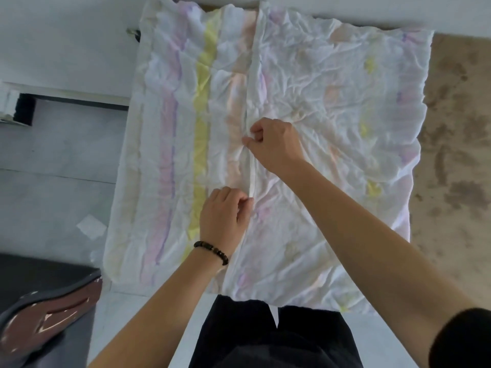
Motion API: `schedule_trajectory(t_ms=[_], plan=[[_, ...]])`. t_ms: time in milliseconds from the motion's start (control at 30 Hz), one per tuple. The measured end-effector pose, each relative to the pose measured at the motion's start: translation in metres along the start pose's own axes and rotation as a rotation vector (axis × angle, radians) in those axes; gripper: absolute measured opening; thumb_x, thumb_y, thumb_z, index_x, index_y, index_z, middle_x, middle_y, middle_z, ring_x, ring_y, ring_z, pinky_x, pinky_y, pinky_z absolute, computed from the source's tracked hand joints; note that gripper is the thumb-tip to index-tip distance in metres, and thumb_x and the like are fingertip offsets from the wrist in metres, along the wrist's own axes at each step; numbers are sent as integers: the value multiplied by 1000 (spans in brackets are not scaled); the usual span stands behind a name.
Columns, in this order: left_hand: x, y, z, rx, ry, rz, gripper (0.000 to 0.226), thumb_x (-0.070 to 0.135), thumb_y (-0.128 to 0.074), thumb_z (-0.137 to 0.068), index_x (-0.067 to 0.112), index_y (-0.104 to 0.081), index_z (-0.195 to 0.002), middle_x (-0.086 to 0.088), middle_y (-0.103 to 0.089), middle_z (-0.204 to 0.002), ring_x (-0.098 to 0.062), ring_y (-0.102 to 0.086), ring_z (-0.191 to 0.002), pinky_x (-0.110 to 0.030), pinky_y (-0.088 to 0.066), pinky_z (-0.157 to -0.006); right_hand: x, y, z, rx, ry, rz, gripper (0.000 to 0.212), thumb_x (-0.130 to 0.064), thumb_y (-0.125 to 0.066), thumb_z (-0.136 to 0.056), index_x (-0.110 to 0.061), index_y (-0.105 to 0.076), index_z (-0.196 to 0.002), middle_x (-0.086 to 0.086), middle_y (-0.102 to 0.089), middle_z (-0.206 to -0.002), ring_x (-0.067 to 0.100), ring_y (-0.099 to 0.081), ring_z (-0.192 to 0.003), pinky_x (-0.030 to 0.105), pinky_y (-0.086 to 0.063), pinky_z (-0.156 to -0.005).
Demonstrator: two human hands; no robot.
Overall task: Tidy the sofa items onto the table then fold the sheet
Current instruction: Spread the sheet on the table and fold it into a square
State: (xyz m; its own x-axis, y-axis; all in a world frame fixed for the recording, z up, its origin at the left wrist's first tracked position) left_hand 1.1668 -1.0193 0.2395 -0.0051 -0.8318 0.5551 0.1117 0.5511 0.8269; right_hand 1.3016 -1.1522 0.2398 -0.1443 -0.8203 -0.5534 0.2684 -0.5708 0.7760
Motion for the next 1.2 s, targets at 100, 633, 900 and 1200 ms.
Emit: schedule_trajectory(t_ms=[100,633,900,1200], plan=[[-4,2,0,-2,17,7,15,30,-67,-89,16,-63,-86,7,-62,-76,-15,-52,-71,-28,-45,-64,0,2,0,17,-57,-56,20,-26,-60,-92,-19,-70,-107,-6,-67,-98,14,-64,-91,22,-48,-72],[-10,26,5,81,78,196,9,32,-54,-76,22,-54,-74,14,-52,-72,-5,-46,-73,-10,-36,-64,-18,8,9,49,-64,-573,16,-30,-79,-80,-27,-74,-95,-14,-65,-71,-3,-60,-67,14,-53,-73],[-37,24,1,15,25,-100,14,24,-60,-75,11,-55,-74,-1,-53,-73,-21,-46,-70,-29,-35,-59,-19,-13,6,-3,13,-406,21,-23,-71,-87,-17,-72,-107,-9,-68,-85,-1,-63,-79,5,-46,-76],[49,-17,-95,17,-390,-165,39,18,-42,-97,6,-49,-133,-15,-38,-150,-31,-32,-142,-48,-29,-112,70,49,65,598,92,-36,29,-10,-48,-99,-8,-65,-123,10,-59,-130,25,-56,-120,36,-46,-100]])
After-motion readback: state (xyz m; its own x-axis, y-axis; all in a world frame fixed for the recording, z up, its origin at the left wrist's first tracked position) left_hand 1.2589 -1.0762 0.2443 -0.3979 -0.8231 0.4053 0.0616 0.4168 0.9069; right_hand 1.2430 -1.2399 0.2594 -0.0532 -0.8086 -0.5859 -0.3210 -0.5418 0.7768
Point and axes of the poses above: each hand's wrist, its own z-axis away from the middle knuckle, its own y-axis out of the back of the hand, x = y × z, the point moved 3 cm from there along -z, towards the middle knuckle
